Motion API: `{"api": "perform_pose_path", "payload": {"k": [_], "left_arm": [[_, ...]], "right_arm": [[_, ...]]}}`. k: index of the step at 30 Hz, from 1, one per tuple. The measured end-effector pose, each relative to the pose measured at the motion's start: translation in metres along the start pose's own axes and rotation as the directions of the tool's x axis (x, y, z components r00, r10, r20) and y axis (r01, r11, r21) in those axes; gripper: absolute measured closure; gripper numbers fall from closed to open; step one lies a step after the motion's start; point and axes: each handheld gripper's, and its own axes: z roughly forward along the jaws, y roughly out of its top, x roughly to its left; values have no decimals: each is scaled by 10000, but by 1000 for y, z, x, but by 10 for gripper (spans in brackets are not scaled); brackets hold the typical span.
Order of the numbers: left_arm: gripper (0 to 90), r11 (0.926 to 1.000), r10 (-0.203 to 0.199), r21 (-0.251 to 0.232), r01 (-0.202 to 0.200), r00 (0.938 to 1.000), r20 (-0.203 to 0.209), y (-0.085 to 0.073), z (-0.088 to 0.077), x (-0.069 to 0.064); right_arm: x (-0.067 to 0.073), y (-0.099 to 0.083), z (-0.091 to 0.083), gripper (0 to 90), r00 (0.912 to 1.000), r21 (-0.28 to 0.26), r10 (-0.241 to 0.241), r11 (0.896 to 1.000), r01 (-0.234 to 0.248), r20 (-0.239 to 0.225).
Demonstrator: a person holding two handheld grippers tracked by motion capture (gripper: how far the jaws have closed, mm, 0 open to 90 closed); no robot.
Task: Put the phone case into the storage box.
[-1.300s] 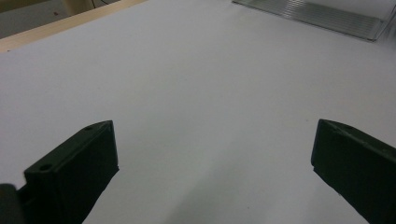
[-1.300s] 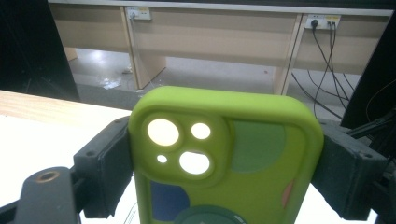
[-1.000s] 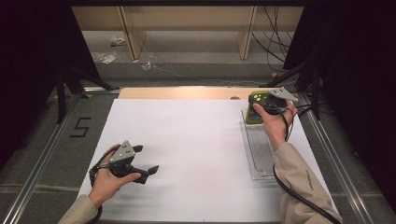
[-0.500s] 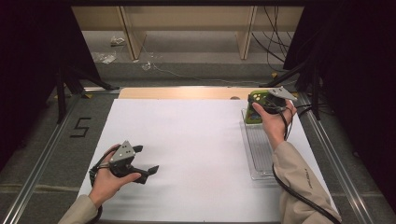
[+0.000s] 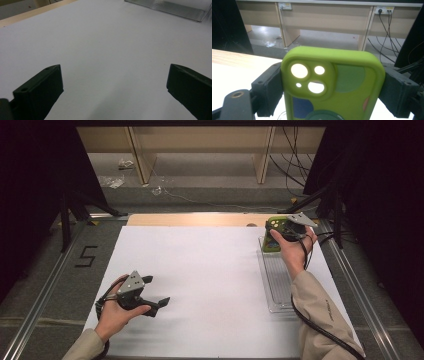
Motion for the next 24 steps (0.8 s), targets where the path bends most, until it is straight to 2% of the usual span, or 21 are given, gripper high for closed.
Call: {"api": "perform_pose_path", "payload": {"k": [24], "left_arm": [[1, 10000, -10, 19, 10, 10000, 11, 0, 0, 0]], "right_arm": [[-1, -3, 3, 167, 10000, 75, 10, 10000, -11, 80]]}}
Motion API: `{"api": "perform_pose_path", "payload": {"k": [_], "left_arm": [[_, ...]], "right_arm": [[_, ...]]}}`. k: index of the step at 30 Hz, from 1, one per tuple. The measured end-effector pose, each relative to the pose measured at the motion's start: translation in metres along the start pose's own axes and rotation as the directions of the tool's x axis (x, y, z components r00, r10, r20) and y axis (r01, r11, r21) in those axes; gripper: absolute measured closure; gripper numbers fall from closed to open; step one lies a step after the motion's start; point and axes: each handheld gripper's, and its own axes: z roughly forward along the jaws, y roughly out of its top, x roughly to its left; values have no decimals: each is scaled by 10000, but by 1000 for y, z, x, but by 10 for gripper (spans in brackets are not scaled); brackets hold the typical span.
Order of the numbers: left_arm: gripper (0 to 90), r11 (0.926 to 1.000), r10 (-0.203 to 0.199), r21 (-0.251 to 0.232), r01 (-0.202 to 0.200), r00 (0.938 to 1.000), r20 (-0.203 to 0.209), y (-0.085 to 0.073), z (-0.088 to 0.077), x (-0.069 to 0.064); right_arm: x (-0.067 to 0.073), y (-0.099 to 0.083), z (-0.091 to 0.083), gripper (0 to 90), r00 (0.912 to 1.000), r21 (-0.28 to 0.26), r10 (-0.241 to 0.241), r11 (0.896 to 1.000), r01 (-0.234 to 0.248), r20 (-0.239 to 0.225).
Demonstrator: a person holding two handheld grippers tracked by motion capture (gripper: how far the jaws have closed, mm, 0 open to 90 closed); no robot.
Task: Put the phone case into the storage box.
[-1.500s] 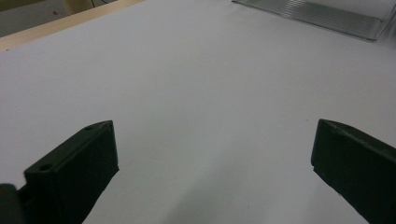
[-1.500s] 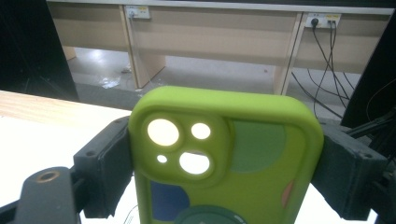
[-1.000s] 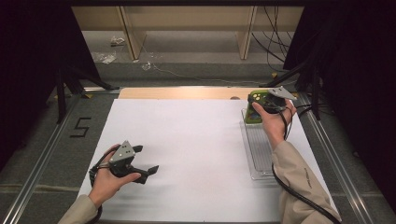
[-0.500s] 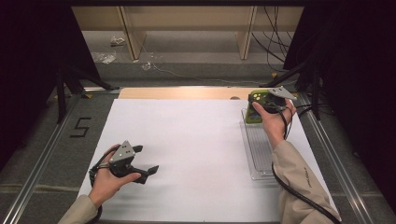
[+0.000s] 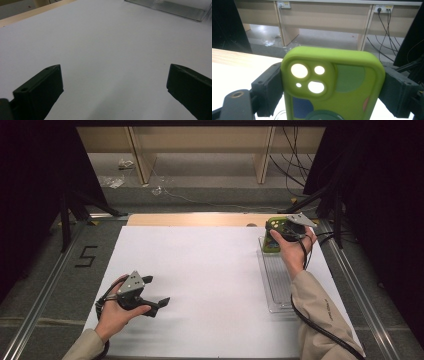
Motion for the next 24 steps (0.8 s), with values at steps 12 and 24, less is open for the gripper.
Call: {"api": "perform_pose_path", "payload": {"k": [12, 24], "left_arm": [[1, 10000, 8, -5, -8, 10000, -4, 0, 0, 0], [1, 10000, 5, 5, -5, 10000, -1, 0, 0, 0]], "right_arm": [[1, -2, 2, 167, 10000, 81, -44, 10000, 44, -6], [1, -3, 3, 167, 10000, 111, -51, 9999, 51, -4]]}}
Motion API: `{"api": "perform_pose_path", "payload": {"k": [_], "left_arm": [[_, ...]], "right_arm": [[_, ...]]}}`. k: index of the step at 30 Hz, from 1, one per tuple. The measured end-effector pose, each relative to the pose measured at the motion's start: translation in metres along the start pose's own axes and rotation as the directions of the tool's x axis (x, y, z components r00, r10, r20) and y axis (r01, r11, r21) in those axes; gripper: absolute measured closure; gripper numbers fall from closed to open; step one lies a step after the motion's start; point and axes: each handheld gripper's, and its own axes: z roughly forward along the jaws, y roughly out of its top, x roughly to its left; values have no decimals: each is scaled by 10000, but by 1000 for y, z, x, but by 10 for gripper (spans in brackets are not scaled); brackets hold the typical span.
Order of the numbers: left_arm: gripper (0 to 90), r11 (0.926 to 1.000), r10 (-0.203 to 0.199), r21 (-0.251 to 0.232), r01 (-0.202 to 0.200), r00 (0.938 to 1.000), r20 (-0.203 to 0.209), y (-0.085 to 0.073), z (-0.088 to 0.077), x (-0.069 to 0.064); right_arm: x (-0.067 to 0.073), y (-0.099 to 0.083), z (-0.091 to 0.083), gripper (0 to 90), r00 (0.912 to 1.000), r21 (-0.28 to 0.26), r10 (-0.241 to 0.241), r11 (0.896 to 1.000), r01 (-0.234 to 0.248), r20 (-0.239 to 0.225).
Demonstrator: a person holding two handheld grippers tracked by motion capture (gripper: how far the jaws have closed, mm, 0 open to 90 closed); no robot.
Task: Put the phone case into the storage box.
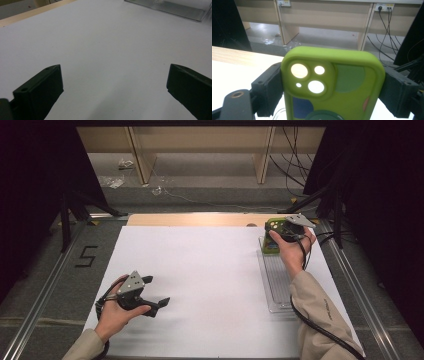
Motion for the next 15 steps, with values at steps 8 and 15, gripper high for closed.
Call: {"api": "perform_pose_path", "payload": {"k": [8, 15], "left_arm": [[1, 10000, 7, 6, -7, 10000, 3, 0, 0, 0], [1, 10000, 5, 3, -5, 10000, 5, 0, 0, 0]], "right_arm": [[0, -1, 1, 167, 10000, 36, -3, 10000, 3, 11], [0, -1, 1, 167, 10000, 26, -38, 10000, 38, 18]]}}
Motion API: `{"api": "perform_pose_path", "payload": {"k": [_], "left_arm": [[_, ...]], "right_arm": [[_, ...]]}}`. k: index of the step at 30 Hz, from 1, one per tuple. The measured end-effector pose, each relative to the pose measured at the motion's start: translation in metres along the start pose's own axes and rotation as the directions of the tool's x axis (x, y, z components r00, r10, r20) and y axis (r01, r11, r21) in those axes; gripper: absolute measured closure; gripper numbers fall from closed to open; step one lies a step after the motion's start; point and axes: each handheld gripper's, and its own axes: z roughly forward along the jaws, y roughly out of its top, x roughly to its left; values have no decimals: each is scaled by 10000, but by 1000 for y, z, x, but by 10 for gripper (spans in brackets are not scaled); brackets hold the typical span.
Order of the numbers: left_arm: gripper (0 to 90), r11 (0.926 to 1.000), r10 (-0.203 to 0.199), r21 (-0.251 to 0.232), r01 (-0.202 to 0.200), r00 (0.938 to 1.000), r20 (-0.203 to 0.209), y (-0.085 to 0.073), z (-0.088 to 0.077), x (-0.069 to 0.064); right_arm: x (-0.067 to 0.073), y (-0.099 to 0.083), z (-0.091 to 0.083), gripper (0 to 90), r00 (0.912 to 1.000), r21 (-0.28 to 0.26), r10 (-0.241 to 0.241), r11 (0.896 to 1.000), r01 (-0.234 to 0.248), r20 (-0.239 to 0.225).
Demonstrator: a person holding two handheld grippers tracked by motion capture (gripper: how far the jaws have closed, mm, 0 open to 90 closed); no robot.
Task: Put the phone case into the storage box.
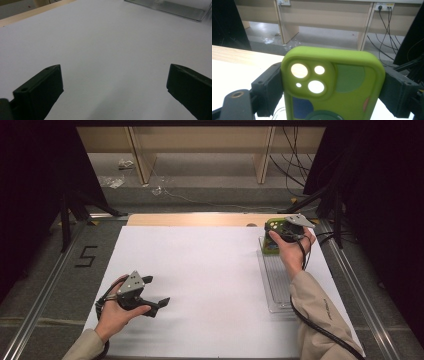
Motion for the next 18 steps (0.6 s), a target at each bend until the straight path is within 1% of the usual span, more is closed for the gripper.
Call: {"api": "perform_pose_path", "payload": {"k": [18], "left_arm": [[1, 10000, 7, 4, -7, 10000, 2, 0, 0, 0]], "right_arm": [[1, -1, 4, 162, 10000, -59, 7, 10000, -6, 44]]}}
